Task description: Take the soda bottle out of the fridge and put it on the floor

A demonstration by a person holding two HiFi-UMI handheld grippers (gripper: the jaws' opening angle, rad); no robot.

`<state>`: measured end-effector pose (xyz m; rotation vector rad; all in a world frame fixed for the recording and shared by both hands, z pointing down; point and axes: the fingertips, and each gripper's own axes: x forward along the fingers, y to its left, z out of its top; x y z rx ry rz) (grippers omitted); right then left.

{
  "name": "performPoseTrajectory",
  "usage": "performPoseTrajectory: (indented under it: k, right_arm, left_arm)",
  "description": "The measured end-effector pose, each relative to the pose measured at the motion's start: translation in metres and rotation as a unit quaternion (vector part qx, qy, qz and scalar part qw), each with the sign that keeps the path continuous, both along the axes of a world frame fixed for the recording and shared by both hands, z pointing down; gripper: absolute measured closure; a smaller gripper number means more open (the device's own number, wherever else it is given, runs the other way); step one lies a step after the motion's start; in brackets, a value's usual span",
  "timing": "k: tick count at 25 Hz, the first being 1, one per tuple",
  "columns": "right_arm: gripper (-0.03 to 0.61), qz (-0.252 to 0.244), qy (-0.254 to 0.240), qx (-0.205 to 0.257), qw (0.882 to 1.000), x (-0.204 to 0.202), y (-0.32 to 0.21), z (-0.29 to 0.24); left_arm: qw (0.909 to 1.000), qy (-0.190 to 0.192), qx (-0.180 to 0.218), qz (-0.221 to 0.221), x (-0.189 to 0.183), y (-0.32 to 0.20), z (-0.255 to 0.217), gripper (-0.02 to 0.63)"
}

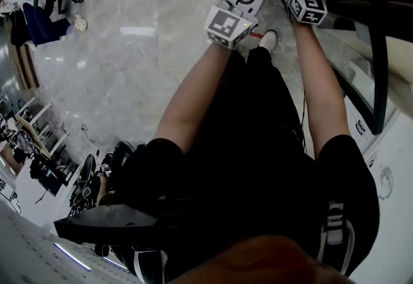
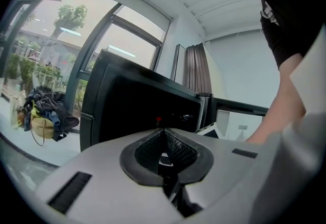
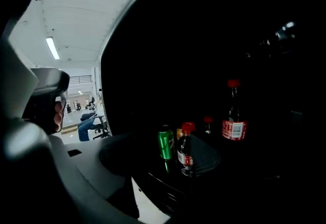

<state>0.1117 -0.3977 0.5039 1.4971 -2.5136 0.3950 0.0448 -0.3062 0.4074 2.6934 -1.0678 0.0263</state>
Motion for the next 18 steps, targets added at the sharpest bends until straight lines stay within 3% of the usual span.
performPoseTrajectory:
  k: [10,18]
  right_arm:
    - [0.282,0.026,0.004,0.039,0.999,0.015,-0.034,0.062]
    - [0.273,0.027,0.003,0.078,0.997,0.018,-0.057,0.065]
  left_arm:
    - [0.9993,0.016,0.001,-0.035,0.000,-0.008,0.065,0.609]
    - [0.9976,0.022,-0.015,-0.064,-0.009,-0.005,0.104,0.609]
